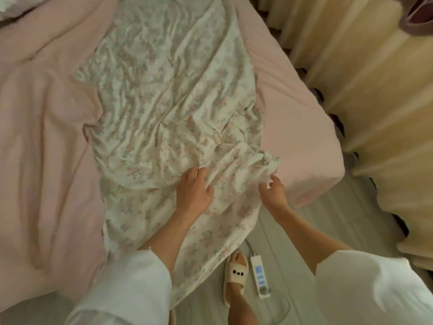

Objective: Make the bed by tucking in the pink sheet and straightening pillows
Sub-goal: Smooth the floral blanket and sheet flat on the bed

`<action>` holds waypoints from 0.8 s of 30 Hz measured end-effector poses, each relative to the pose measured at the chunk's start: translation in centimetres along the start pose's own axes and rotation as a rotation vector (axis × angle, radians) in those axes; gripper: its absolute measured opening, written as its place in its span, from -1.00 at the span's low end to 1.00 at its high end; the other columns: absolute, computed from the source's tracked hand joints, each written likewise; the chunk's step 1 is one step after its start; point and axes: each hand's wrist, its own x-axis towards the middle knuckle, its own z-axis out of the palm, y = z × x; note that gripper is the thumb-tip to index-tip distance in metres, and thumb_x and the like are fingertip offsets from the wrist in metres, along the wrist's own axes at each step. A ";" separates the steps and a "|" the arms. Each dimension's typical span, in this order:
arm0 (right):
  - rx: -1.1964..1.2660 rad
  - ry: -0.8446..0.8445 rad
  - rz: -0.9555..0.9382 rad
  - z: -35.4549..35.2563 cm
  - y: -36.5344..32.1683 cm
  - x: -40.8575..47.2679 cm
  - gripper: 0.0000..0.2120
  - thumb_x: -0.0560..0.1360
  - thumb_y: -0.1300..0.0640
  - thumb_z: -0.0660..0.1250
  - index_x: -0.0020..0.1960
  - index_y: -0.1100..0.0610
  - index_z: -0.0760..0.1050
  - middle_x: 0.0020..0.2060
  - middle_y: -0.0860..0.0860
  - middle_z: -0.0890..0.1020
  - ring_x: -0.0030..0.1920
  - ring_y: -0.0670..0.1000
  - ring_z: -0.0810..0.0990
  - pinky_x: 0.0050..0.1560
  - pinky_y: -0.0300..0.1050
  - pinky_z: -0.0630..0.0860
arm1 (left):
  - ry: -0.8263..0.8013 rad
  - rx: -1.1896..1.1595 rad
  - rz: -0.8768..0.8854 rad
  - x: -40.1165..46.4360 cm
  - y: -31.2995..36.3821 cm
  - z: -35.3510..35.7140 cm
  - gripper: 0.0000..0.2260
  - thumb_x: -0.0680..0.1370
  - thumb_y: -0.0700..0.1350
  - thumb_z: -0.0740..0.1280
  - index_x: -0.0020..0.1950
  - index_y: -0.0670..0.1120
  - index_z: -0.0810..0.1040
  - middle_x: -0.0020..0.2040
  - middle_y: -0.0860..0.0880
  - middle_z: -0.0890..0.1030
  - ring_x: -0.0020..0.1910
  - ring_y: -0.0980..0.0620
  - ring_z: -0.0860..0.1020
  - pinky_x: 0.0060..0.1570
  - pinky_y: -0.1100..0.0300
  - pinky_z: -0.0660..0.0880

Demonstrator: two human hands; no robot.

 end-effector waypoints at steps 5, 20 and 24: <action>0.332 -0.163 0.154 0.4 -0.2 6.7 -0.35 0.48 -0.09 0.32 0.45 0.14 0.19 0.35 0.10 0.42 0.28 0.15 0.46 0.26 0.09 0.45 | -0.122 0.057 -0.168 5.2 1.4 3.8 -0.21 0.46 0.24 0.28 0.53 0.08 -0.09 0.54 -0.03 -0.12 0.50 -0.19 -0.08 0.41 -0.18 0.08; 0.629 -0.498 0.265 -3.8 2.5 6.1 -0.52 0.45 -0.06 0.38 0.27 0.18 0.48 0.09 0.08 0.65 0.11 0.12 0.63 0.23 0.10 0.51 | -0.069 -0.026 -0.049 4.0 6.4 7.2 -0.45 0.50 0.21 0.20 0.41 -0.05 0.32 0.37 0.02 0.33 0.38 -0.04 0.27 0.34 -0.04 0.24; 1.006 -0.587 0.356 -2.6 6.6 5.6 -0.28 0.45 -0.44 0.00 0.33 0.05 0.45 0.24 0.08 0.58 0.24 0.13 0.53 0.19 0.14 0.48 | -0.103 -0.621 -0.317 5.4 7.2 5.9 -0.53 0.57 0.14 0.16 0.42 -0.01 0.22 0.20 0.06 0.46 0.01 0.12 0.47 -0.09 0.20 0.40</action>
